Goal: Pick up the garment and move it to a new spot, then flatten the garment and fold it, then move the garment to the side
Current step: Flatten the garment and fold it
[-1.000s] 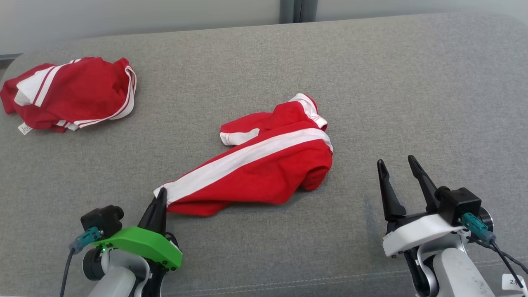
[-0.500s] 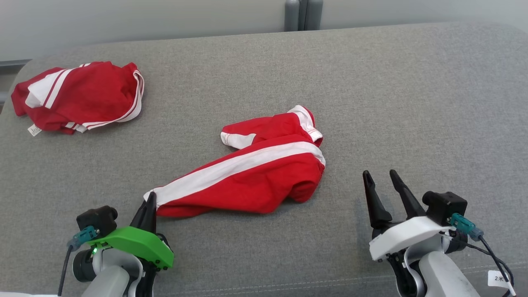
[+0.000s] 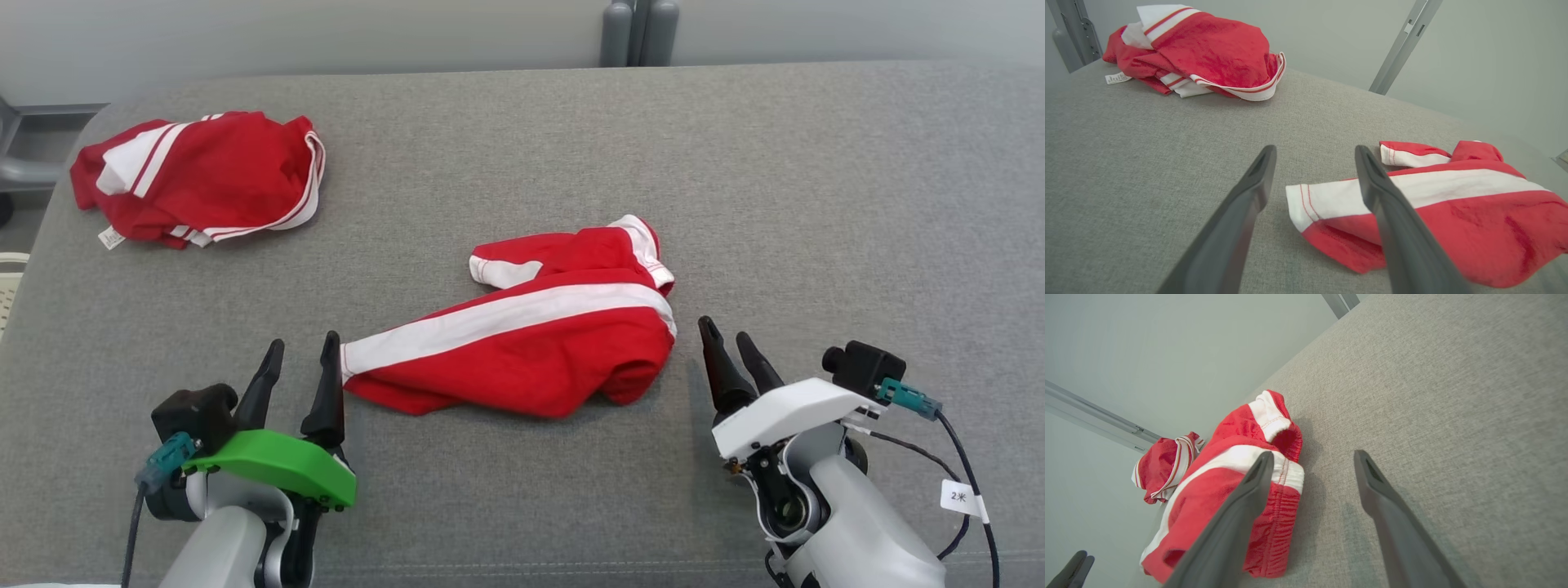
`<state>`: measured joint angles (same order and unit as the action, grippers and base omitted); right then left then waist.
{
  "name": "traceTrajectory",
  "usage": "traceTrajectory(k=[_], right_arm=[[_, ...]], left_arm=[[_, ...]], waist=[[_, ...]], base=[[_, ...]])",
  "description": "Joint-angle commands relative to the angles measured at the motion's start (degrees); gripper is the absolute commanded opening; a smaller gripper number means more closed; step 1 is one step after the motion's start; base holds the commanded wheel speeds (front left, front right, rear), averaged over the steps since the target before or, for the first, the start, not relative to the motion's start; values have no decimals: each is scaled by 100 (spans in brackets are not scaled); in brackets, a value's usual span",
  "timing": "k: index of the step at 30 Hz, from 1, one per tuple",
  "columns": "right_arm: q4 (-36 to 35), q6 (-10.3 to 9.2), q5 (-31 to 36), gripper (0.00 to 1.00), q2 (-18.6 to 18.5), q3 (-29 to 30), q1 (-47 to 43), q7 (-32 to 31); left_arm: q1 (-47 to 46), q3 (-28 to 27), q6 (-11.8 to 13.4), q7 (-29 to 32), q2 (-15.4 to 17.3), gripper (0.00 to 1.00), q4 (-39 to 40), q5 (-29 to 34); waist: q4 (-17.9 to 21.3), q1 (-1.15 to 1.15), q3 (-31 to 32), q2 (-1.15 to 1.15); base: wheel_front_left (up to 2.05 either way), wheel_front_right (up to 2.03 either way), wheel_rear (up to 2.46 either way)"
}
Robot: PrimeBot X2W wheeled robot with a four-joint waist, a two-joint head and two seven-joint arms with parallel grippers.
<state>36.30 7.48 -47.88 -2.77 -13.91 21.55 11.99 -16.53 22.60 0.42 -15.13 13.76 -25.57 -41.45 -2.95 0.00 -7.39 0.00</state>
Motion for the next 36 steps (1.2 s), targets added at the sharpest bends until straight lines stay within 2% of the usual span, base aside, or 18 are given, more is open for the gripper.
traceTrajectory(k=[1,7,16,17,18,21,23,30,36], right_arm=[[116,2,-191,100,-22,-36,94,-63],[548,2,-1012,100,-22,-246,344,-211],[666,2,-1417,100,-84,-547,467,-196],[628,2,-1451,83,-114,-590,467,-179],[585,2,-1488,57,-134,-635,463,-170],[470,2,-1644,20,-182,-747,426,-193],[404,2,-1719,0,-250,-835,411,-201],[233,2,-1824,0,-472,-1060,450,-88],[86,2,-1398,0,-1017,-1373,608,83]], left_arm=[[120,-22,24,0,0,100,139,149],[413,53,126,0,-49,100,801,550],[717,135,293,50,-24,100,1354,631],[739,133,315,58,-17,100,1392,626],[765,131,332,68,-11,100,1420,618],[814,111,372,74,17,100,1503,585],[823,92,387,70,30,100,1535,563],[863,66,429,83,69,100,1583,526],[857,93,434,67,43,100,1627,514]], waist=[[-149,0,-7,0],[-423,0,-1,0],[-599,0,26,0],[-600,0,27,0],[-597,0,28,0],[-572,0,25,0],[-549,0,21,0],[-438,0,3,0],[-270,0,18,0]], base=[[0,0,0],[0,0,0],[0,0,0],[0,0,0],[0,0,0],[0,0,0],[0,0,0],[0,0,0],[0,0,0]])
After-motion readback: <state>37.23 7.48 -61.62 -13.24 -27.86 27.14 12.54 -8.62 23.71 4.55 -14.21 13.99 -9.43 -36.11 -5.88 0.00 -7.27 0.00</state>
